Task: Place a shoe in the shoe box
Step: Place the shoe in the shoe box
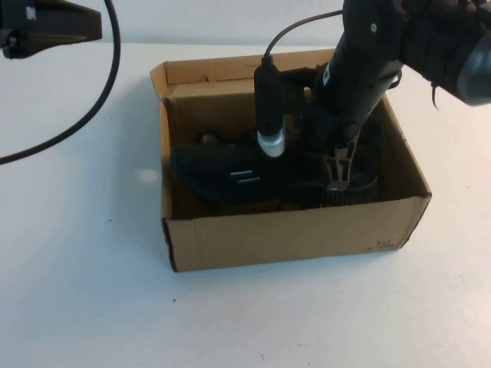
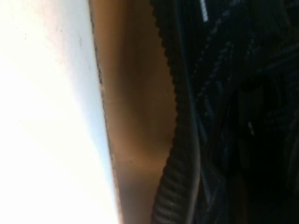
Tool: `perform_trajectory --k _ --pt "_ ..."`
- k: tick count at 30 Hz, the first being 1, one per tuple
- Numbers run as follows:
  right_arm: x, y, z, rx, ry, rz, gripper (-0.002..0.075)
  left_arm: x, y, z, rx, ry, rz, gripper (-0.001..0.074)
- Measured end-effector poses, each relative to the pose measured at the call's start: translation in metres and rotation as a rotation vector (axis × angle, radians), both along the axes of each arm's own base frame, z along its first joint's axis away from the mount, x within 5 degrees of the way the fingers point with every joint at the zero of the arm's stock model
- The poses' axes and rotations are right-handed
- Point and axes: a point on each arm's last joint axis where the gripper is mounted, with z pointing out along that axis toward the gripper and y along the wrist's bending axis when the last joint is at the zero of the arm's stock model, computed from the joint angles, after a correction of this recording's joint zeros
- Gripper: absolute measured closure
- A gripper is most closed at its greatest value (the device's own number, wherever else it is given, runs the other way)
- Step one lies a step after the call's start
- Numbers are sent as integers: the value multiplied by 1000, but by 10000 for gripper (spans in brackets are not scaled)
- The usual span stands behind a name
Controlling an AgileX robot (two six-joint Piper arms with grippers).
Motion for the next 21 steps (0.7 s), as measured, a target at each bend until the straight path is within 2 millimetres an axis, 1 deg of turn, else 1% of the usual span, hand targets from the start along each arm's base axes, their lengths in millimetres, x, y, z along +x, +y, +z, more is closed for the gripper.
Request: perform_trajectory --k 3,9,12,15,21 --pt "-1 0 -6 -1 14 -14 716 0 0 0 -1 1 0 736" --pt "-1 0 -32 3 36 -44 716 0 0 0 -1 1 0 736" --pt "-2 0 -40 3 43 -52 716 0 0 0 0 1 0 736" --pt "-3 -1 -44 -4 49 -51 717 0 0 0 1 1 1 736" --pt "-3 -2 -44 -18 56 -50 717 0 0 0 1 1 1 736"
